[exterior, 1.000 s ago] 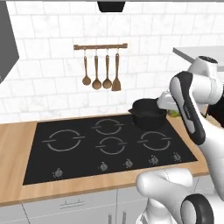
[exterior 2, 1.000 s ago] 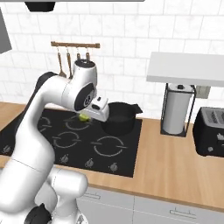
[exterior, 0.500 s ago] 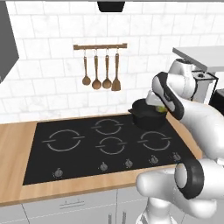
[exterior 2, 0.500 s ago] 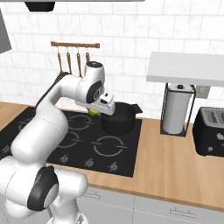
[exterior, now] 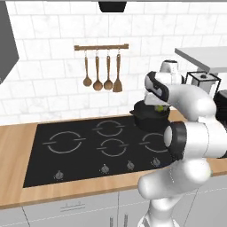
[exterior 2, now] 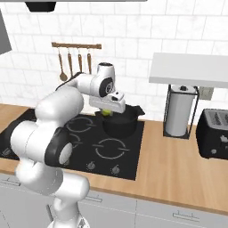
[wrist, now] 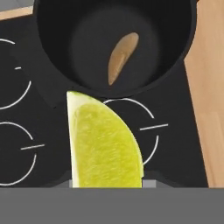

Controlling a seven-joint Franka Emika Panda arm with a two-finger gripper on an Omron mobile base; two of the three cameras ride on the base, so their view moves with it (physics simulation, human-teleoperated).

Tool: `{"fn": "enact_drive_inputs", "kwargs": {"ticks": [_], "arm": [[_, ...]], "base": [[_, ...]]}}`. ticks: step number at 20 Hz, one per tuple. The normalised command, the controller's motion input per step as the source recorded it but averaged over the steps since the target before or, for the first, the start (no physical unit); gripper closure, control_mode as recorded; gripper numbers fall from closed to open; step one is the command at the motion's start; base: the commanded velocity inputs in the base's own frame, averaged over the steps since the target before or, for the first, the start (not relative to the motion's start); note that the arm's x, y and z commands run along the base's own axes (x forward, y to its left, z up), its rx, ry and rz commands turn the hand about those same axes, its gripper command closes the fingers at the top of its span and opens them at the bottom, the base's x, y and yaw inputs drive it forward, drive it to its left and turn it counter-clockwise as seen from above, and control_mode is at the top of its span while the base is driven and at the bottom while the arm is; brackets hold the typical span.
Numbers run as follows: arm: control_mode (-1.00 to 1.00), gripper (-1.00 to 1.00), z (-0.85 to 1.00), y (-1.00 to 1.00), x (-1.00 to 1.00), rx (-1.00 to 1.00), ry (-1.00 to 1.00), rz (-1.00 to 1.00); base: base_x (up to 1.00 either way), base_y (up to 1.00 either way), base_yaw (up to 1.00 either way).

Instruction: Put the lemon wedge and sweet potato in the pot. Retrieve the spatula and lightly stir the vegetables in the pot.

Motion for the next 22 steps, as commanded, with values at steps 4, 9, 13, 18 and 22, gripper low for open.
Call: {"fn": "enact_drive_inputs", "kwargs": {"ticks": [4, 9, 13, 18, 22], "arm": [[-1.0, 1.0, -0.54, -0.22, 0.7, 0.0, 0.02, 0.0], [-1.0, 1.0, -0.56, -0.11, 0.58, 0.0, 0.0, 0.0], [-1.0, 1.0, -0.29, -0.02, 0.46, 0.0, 0.0, 0.0], [-1.0, 1.0, -0.27, -0.04, 0.34, 0.02, 0.0, 0.0], [-1.0, 1.0, -0.34, -0.06, 0.28, 0.08, 0.01, 0.0]], "base": [[0.0, 0.0, 0.0], [0.0, 0.0, 0.0], [0.0, 0.0, 0.0], [0.0, 0.0, 0.0], [0.0, 0.0, 0.0]]}}
